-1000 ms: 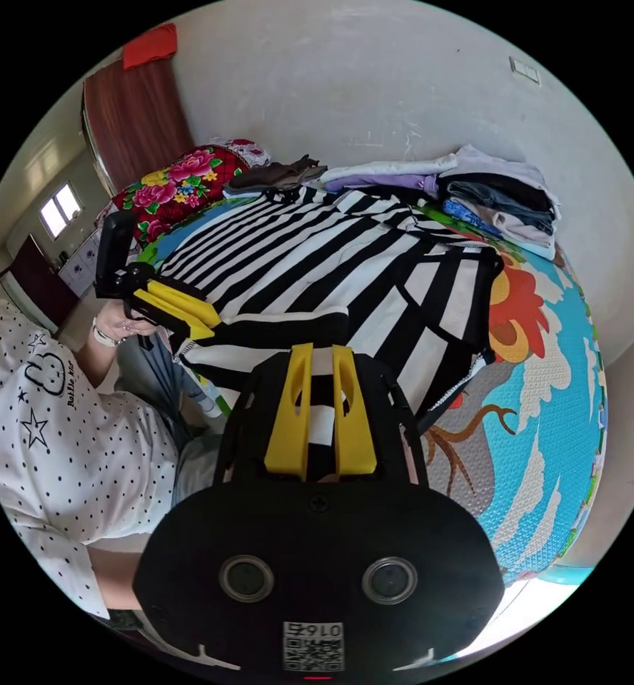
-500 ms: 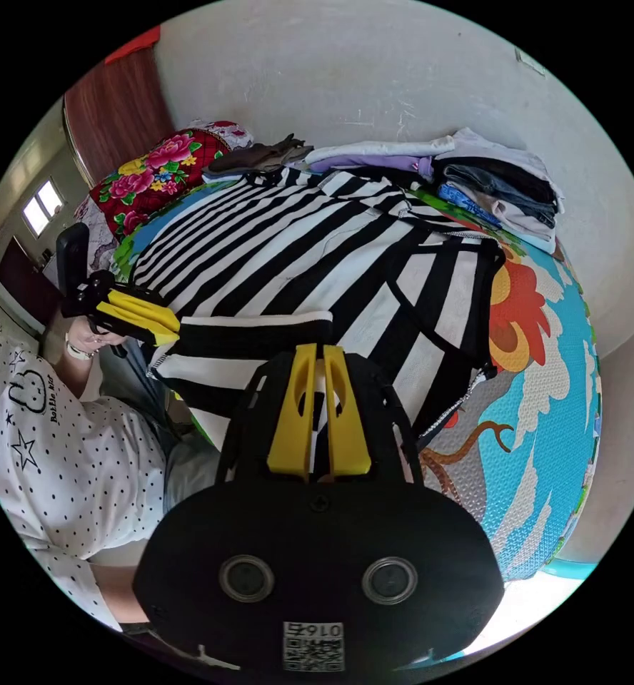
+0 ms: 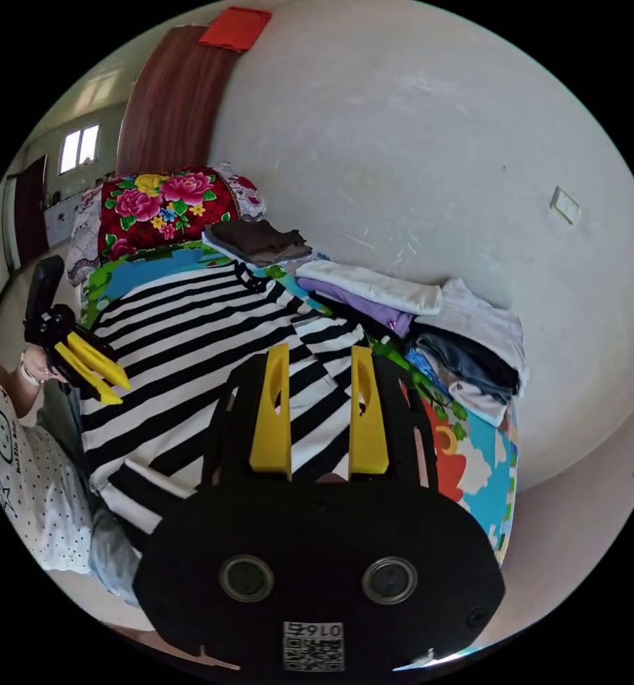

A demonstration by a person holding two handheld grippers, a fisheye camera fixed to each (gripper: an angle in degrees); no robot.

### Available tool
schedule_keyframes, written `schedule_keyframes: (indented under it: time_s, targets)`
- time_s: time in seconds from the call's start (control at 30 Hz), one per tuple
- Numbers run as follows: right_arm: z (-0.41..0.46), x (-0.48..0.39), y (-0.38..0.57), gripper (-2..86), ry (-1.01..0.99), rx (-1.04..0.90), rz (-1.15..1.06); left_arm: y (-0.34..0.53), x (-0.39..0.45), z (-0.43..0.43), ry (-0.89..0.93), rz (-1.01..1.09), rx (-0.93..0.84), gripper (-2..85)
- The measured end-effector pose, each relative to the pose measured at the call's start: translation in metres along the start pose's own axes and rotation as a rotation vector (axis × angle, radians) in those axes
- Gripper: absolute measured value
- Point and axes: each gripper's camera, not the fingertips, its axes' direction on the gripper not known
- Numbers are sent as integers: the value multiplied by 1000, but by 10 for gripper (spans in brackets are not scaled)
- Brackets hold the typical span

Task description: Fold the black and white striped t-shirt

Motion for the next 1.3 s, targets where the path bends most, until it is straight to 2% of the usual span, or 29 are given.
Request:
schedule_keyframes:
  time_s: [0.1, 0.2, 0.33, 0.43, 0.5, 0.6, 0.83, 0.9, 1.0, 1.07, 1.17, 1.3]
  targets:
    - [73, -14, -46, 133, -42, -115, -51, 9, -15, 1, 14, -23, -21, 54]
    - [133, -22, -80, 138, -1, -220, -23, 16, -33, -3, 10, -55, -26, 54]
    - [194, -24, -107, 146, 143, -377, 48, 21, -55, -5, 41, -110, -17, 54]
    - [197, -13, -119, 101, 126, -366, 58, 21, -64, -5, 69, -108, -21, 52]
    - [185, -2, -125, 31, 236, -331, 50, 16, -70, -6, 56, -91, -17, 51]
    - [155, 25, -132, 16, 278, -279, 40, -3, -75, -5, 56, -50, -8, 50]
    - [79, 72, -113, 10, 114, -207, -80, -93, -78, -1, -93, 146, 11, 52]
    - [73, 79, -100, 12, 78, -207, -124, -136, -87, 15, -86, 173, 40, 54]
    - [77, 83, -77, 19, 29, -178, -223, -190, -108, 50, -36, 135, 15, 57]
    - [89, 91, -63, 30, -145, -161, -246, -215, -118, 70, -45, 92, -18, 60]
    - [115, 123, -53, 57, -334, -200, -191, -243, -124, 94, -170, 114, -44, 63]
    - [134, 186, -23, 67, -221, -146, 65, -275, -142, 109, -325, 178, -16, 64]
